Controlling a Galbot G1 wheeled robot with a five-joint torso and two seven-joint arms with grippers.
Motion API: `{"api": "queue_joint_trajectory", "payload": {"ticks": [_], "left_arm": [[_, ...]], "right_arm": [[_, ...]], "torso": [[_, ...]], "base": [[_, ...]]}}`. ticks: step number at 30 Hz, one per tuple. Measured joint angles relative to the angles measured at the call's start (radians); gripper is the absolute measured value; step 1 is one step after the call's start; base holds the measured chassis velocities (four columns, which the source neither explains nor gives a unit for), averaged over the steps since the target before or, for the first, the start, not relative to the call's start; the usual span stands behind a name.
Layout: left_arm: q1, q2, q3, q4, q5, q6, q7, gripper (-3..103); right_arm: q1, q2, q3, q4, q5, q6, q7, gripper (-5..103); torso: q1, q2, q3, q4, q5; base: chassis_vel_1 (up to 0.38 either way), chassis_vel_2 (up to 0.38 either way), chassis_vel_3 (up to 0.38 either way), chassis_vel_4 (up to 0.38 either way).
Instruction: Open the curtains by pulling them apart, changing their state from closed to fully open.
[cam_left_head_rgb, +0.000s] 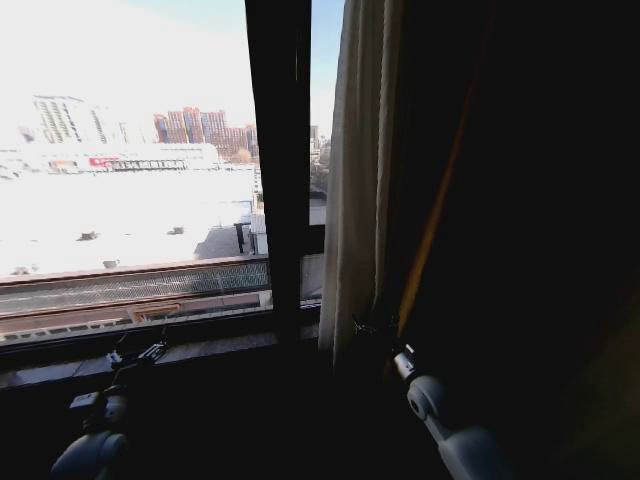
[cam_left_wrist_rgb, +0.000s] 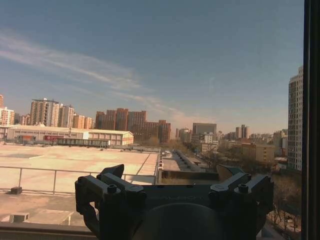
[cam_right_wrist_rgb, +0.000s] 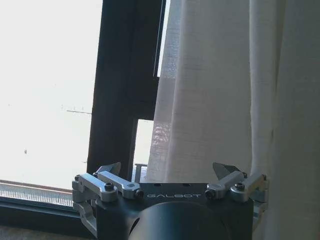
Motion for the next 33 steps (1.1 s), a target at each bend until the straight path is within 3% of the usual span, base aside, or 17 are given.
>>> {"api": "queue_joint_trajectory", "payload": {"ticks": [33], "left_arm": [[0.0, 0.0, 0.0, 0.0, 0.0, 0.0, 0.0, 100]], "right_arm": [[0.0, 0.0, 0.0, 0.0, 0.0, 0.001, 0.001, 100]], "torso": [[0.0, 0.0, 0.0, 0.0, 0.0001]], "base": [[0.364, 0.324, -0.37, -0.317]]}}
